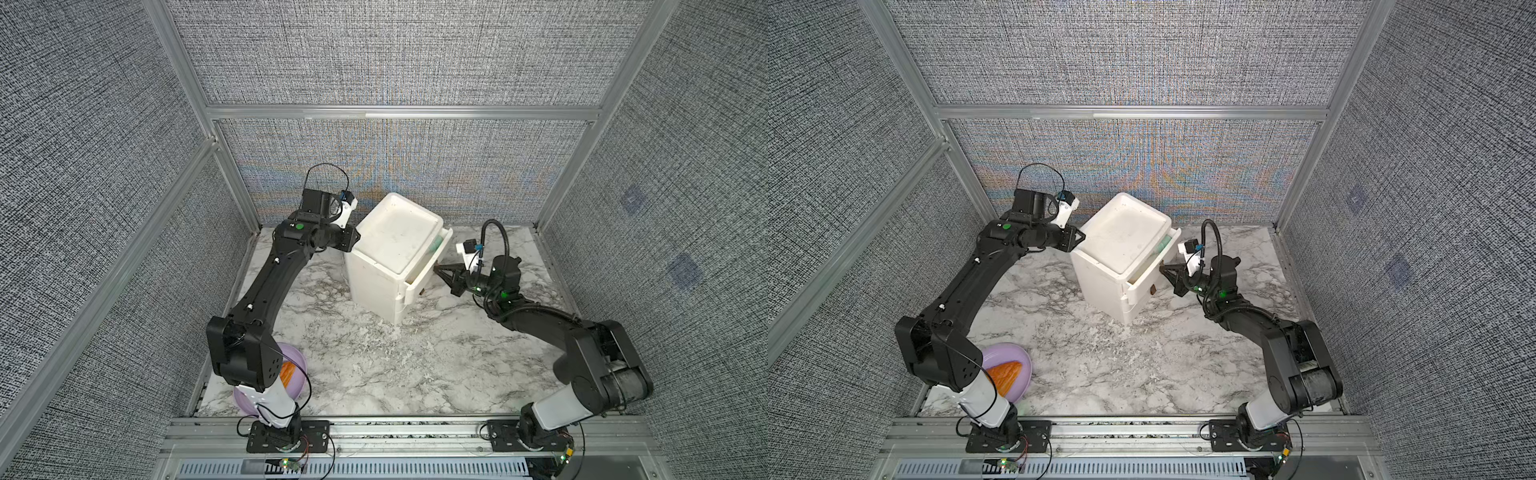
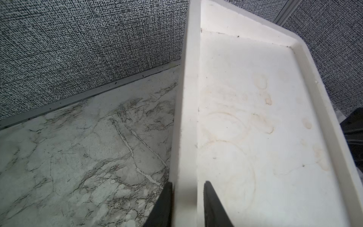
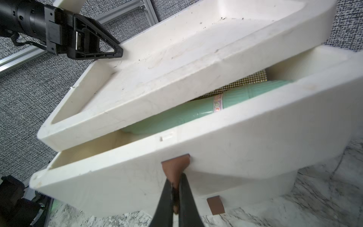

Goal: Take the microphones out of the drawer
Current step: Open the drawer in the storage box.

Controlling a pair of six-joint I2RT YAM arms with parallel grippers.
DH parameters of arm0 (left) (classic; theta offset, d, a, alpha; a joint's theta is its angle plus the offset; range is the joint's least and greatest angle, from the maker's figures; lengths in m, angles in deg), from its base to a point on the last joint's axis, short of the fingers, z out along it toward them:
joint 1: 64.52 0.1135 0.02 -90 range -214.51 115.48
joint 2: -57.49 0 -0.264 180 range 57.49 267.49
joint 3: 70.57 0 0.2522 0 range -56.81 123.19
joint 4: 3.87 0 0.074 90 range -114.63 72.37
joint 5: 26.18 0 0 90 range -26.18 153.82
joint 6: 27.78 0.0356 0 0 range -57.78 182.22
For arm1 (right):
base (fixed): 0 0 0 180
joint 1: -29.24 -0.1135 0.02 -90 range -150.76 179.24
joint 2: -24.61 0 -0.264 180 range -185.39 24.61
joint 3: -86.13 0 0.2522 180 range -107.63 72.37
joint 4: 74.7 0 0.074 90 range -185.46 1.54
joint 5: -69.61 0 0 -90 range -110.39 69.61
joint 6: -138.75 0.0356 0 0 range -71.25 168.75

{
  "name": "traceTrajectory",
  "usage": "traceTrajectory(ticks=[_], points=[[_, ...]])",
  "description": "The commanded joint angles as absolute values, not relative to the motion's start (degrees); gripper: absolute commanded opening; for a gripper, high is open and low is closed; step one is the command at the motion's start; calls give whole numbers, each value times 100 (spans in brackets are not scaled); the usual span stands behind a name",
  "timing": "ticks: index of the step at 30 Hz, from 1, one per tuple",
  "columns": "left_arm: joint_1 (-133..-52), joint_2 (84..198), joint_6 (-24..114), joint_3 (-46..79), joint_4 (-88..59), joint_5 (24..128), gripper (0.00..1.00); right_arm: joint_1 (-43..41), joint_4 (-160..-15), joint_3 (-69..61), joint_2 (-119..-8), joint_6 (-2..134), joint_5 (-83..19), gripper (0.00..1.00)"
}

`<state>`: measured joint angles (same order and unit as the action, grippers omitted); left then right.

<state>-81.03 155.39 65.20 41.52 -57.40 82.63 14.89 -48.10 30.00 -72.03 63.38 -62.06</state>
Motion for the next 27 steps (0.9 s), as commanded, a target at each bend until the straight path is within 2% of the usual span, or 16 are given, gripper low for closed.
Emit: traceTrajectory(ticks=[1, 27], points=[[-8122, 15574, 6582, 4129, -6099, 8342, 28, 1520, -5007, 3155, -7029, 6304, -6200, 0], [-8121, 15540, 6591, 4094, -6103, 8346, 28, 2169, -6724, 3950, -5019, 5923, -5465, 0]])
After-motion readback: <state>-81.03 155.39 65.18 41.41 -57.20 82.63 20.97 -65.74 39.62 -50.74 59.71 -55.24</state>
